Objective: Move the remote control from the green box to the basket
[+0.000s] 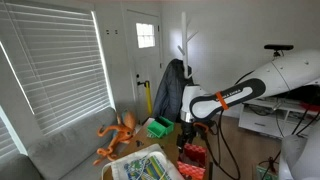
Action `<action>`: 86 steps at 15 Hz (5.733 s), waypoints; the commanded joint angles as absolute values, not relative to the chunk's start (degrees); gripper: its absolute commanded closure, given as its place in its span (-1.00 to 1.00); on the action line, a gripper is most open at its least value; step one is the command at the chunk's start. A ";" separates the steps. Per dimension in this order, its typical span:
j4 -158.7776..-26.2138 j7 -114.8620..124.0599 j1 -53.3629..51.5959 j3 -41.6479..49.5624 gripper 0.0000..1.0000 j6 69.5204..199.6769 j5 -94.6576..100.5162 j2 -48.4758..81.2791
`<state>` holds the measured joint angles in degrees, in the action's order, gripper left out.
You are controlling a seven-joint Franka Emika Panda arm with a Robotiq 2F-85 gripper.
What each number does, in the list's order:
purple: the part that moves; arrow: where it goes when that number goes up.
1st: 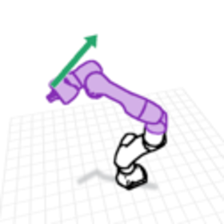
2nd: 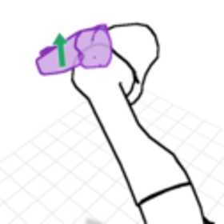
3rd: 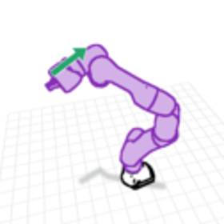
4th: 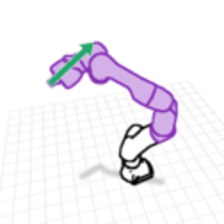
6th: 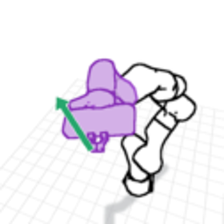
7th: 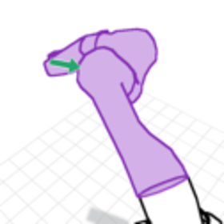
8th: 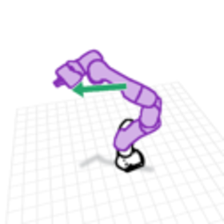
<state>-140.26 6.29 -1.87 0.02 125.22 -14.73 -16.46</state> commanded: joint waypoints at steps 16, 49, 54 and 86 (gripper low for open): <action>-139.73 16.82 10.30 2.97 -1.00 132.15 -7.41 -25.18; -122.08 8.47 8.41 6.20 -1.00 163.90 -9.09 2.53; -113.17 0.51 8.26 3.48 -1.00 164.09 -11.86 11.07; -102.35 -1.57 6.30 5.17 -0.57 155.84 -0.62 22.21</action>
<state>-104.15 -3.66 7.52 3.83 157.48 -2.80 21.01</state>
